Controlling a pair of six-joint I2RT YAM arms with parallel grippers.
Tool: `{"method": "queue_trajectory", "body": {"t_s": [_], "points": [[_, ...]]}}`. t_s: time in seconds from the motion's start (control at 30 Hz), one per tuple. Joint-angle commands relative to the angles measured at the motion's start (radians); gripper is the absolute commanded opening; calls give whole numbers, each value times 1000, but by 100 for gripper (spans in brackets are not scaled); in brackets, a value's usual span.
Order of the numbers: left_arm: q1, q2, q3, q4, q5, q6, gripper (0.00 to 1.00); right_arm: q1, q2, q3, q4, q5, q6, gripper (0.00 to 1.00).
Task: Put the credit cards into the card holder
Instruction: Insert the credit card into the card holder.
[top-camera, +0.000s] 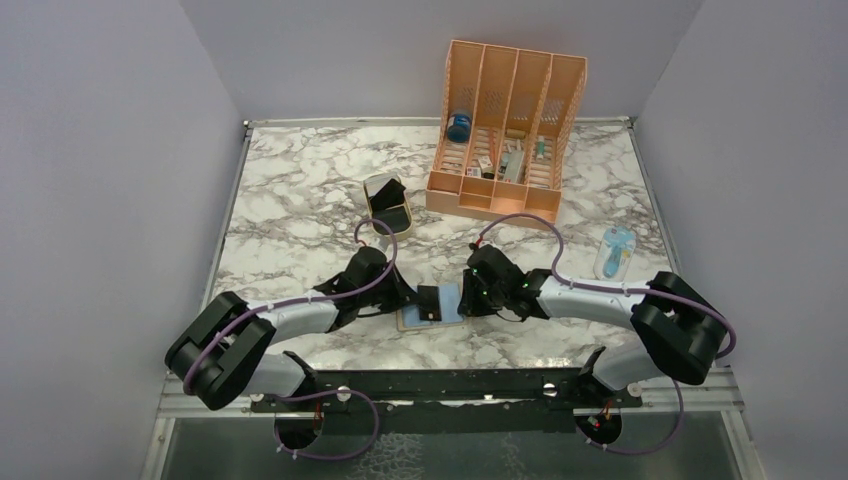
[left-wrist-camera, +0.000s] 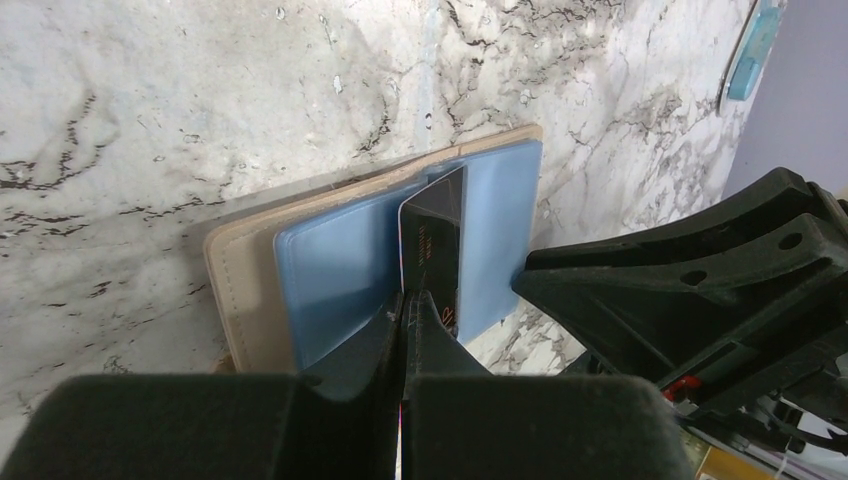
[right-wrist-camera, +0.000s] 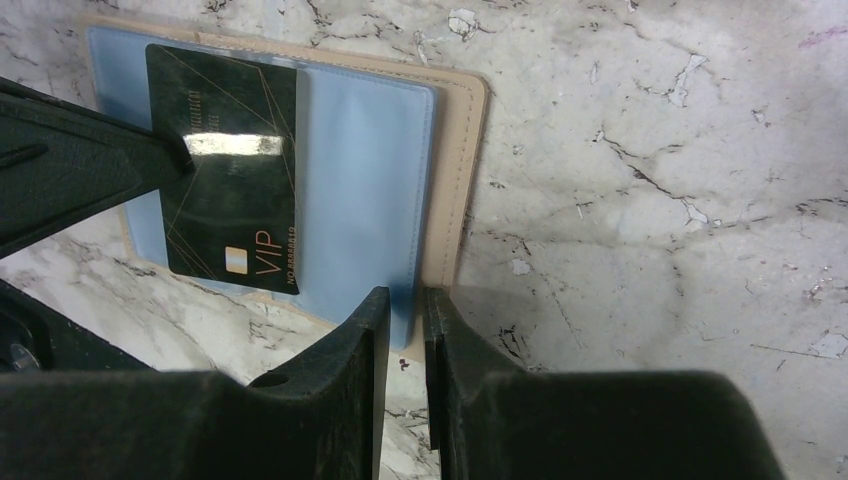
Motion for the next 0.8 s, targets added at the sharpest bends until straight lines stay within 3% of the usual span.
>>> {"method": "queue_trajectory", "body": {"t_s": [0.0,0.57,0.77], "points": [[-21,23,-7,7,-60,-8,0,5,-4,-21,21,-20,21,19],[-86,47,19,17,-105,-18,1,5,-8,-32,51,-49,45,19],[-93,24,31,-9,-117,-5,21,5,-38,-51,82,-101,57,18]]}}
